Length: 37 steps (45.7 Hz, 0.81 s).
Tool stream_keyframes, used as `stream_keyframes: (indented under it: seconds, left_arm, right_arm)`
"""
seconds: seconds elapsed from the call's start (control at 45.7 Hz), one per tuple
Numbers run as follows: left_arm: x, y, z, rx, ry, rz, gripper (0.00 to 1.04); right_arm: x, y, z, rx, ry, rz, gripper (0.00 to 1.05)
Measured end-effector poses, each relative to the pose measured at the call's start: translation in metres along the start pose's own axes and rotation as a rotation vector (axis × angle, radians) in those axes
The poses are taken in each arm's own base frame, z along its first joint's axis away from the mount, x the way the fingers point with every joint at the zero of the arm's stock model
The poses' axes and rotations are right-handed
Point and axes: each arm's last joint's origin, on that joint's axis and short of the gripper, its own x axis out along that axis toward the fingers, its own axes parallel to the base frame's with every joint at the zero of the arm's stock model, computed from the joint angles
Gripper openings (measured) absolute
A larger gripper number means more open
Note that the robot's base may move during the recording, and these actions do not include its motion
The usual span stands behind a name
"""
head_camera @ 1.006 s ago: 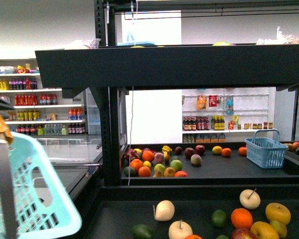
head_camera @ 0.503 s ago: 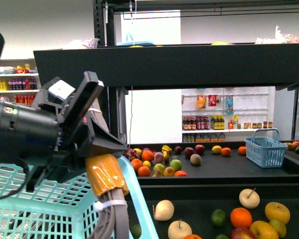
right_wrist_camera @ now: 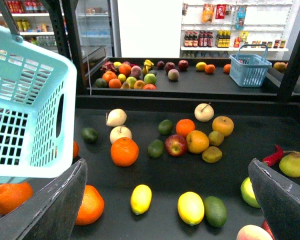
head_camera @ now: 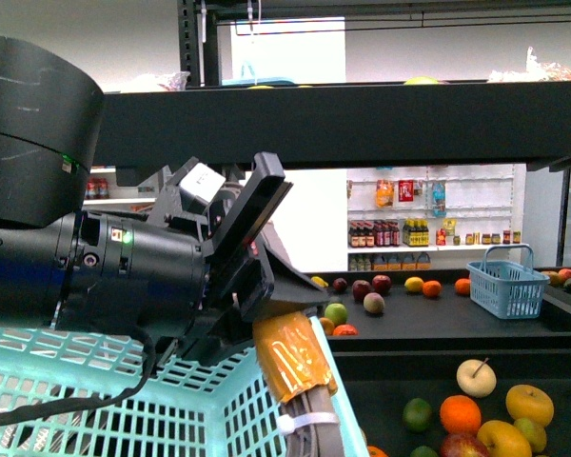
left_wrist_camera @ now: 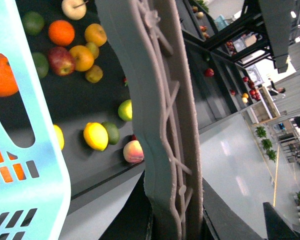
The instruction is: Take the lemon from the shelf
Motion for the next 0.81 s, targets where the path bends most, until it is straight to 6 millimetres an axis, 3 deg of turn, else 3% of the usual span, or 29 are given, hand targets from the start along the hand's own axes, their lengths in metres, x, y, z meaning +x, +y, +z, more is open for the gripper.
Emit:
stream_keyframes:
  seconds: [0.197, 0.241, 0.306, 0.394, 0.503, 0.569, 0.7, 0.809]
  left_arm:
    - [0.004, -0.008, 0.001, 0.012, -0.025, -0.035, 0.11]
    - [0.004, -0.009, 0.001, 0.011, -0.025, -0.037, 0.11]
    - [0.004, -0.009, 0.001, 0.009, -0.023, -0.039, 0.11]
    - [0.004, -0.009, 0.001, 0.006, -0.028, -0.033, 0.11]
    - [0.004, -0.009, 0.001, 0.006, -0.027, -0.034, 0.11]
    - [0.005, -0.008, 0.001, 0.005, -0.027, -0.033, 0.11]
    - [0.005, -0.009, 0.001, 0.005, -0.024, -0.037, 0.11]
    - [0.005, -0.008, 0.000, 0.002, -0.025, -0.034, 0.11]
  right_arm:
    - [0.000, 0.000, 0.000, 0.000, 0.000, -0.006, 0.97]
    - [0.002, 0.000, -0.001, 0.009, 0.020, -0.090, 0.97]
    - [0.010, -0.002, -0.001, 0.016, 0.062, -0.268, 0.97]
    - [0.029, -0.010, 0.007, 0.033, 0.094, -0.292, 0.97]
    - [0.072, -0.029, 0.026, 0.074, 0.140, -0.267, 0.97]
    - [0.104, -0.040, 0.028, 0.109, 0.227, -0.223, 0.97]
    - [0.179, -0.055, -0.002, 0.211, 0.497, -0.085, 0.97]
    - [0.229, -0.056, -0.020, 0.204, 0.596, -0.014, 0.97]
